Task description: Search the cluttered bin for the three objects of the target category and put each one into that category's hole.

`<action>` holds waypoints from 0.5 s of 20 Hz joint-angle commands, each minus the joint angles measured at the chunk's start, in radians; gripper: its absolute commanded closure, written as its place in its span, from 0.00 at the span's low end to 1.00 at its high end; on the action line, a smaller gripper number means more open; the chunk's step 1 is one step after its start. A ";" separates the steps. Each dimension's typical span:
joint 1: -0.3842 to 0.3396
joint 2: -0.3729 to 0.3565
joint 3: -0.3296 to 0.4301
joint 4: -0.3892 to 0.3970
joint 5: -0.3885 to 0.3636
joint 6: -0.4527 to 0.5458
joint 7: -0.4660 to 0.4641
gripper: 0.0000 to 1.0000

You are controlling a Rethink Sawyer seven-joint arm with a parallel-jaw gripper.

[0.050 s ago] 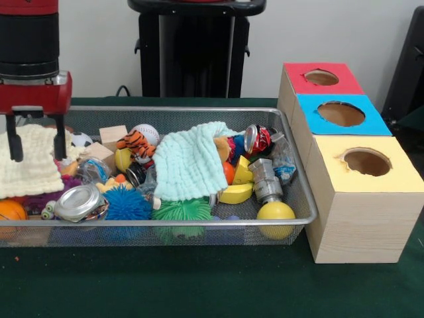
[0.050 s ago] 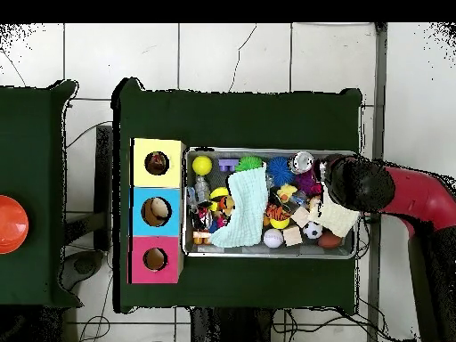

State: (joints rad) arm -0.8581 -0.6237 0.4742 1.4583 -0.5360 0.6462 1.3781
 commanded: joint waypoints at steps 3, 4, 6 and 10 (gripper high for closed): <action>-0.033 0.057 0.059 -0.025 -0.109 0.100 -0.327 0.00; -0.034 0.066 0.056 -0.025 -0.115 0.095 -0.328 0.00; -0.037 0.080 0.048 -0.027 -0.127 0.096 -0.331 0.00; -0.044 0.105 0.040 -0.031 -0.153 0.097 -0.331 0.00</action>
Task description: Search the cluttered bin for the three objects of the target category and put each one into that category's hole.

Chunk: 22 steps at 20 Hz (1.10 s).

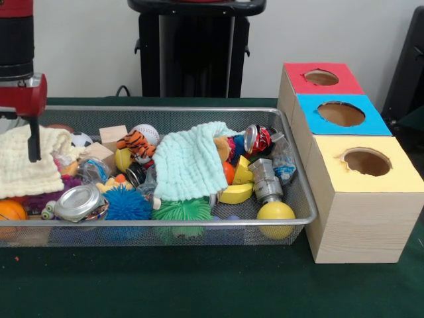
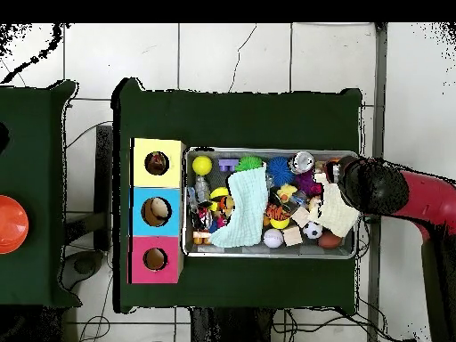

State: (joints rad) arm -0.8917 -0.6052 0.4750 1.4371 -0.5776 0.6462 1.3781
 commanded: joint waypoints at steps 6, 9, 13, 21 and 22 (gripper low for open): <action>-0.028 0.117 0.044 -0.007 -0.139 0.089 -0.311 0.00; -0.037 0.128 0.046 -0.003 -0.148 0.081 -0.304 0.00; -0.053 0.136 0.048 0.012 -0.160 0.069 -0.291 0.00; -0.056 0.134 0.031 0.023 -0.191 0.078 -0.268 0.00; -0.057 0.135 0.030 0.024 -0.193 0.080 -0.267 0.00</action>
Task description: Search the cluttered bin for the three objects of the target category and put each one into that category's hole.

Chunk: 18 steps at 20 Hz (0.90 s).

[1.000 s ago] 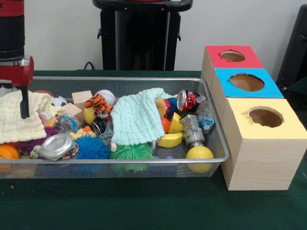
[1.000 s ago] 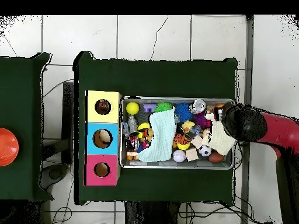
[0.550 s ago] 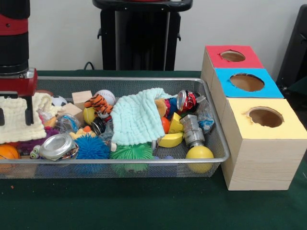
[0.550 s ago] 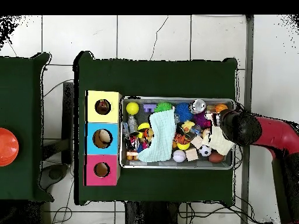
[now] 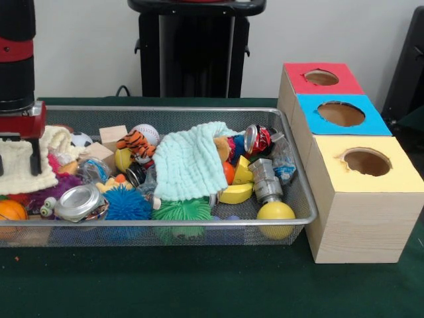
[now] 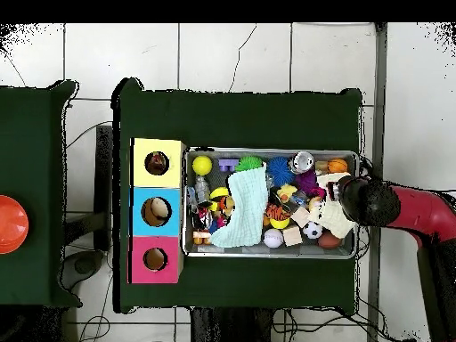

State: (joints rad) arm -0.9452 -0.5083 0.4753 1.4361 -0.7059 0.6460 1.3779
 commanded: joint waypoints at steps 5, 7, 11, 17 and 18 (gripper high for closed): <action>0.004 0.050 0.014 0.040 -0.072 0.072 -0.234 0.00; 0.011 0.056 0.006 0.056 -0.072 0.058 -0.205 0.00; 0.039 0.069 -0.002 0.076 -0.061 0.051 -0.147 0.00; 0.065 0.087 -0.001 0.082 -0.045 0.038 -0.106 0.00; 0.066 0.092 -0.002 0.082 -0.042 0.033 -0.106 1.00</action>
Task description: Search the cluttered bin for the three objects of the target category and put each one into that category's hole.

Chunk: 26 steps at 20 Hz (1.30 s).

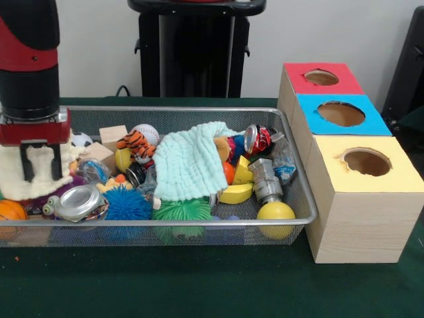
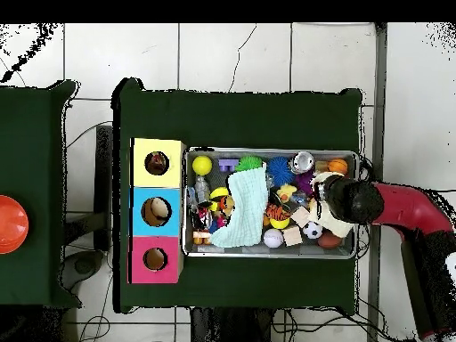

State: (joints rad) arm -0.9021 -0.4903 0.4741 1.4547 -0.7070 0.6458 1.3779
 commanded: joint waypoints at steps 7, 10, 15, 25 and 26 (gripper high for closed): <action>0.033 0.091 -0.008 0.039 -0.057 0.051 -0.141 1.00; 0.039 0.100 -0.018 0.018 -0.073 0.057 -0.156 1.00; 0.038 0.122 -0.014 -0.018 -0.073 0.086 -0.195 1.00; 0.109 -0.105 0.009 0.109 0.042 0.154 -0.068 1.00; 0.131 -0.139 0.001 0.127 0.050 0.162 -0.039 1.00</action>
State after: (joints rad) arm -0.8544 -0.5077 0.4676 1.4613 -0.6986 0.6640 1.3779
